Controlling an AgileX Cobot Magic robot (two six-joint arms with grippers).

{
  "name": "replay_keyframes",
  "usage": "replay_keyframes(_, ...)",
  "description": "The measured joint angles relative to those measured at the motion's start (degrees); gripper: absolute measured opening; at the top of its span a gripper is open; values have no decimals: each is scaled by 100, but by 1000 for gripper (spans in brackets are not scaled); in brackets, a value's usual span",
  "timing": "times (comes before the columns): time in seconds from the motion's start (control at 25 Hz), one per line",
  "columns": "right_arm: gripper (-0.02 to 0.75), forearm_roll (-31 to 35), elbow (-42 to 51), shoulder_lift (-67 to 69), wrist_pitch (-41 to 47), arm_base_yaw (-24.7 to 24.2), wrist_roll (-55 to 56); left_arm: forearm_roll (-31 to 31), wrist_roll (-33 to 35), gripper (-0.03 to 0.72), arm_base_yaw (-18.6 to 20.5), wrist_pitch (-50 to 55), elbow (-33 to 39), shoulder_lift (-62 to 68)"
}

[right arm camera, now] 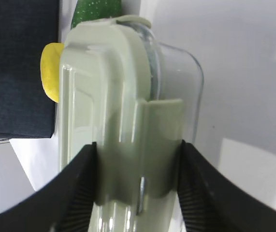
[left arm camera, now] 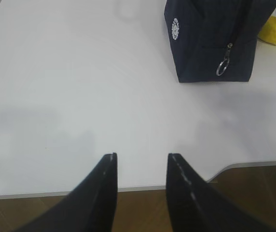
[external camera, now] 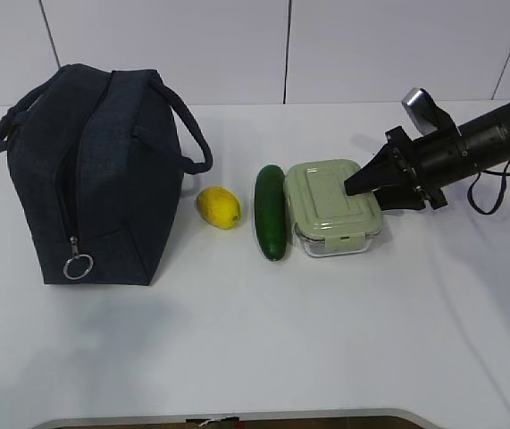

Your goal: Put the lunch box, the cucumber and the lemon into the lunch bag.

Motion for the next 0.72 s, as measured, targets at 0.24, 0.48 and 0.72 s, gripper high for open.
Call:
replay_keyframes(0.24,373,0,0,0,0,0,73,0,0,242,0,0,0,0)
replay_keyframes(0.48,370,0,0,0,0,0,291,0,0,242,0,0,0,0)
replay_keyframes(0.72,370,-98,0,-83,-107,0,448,0,0,242,0,0,0,0)
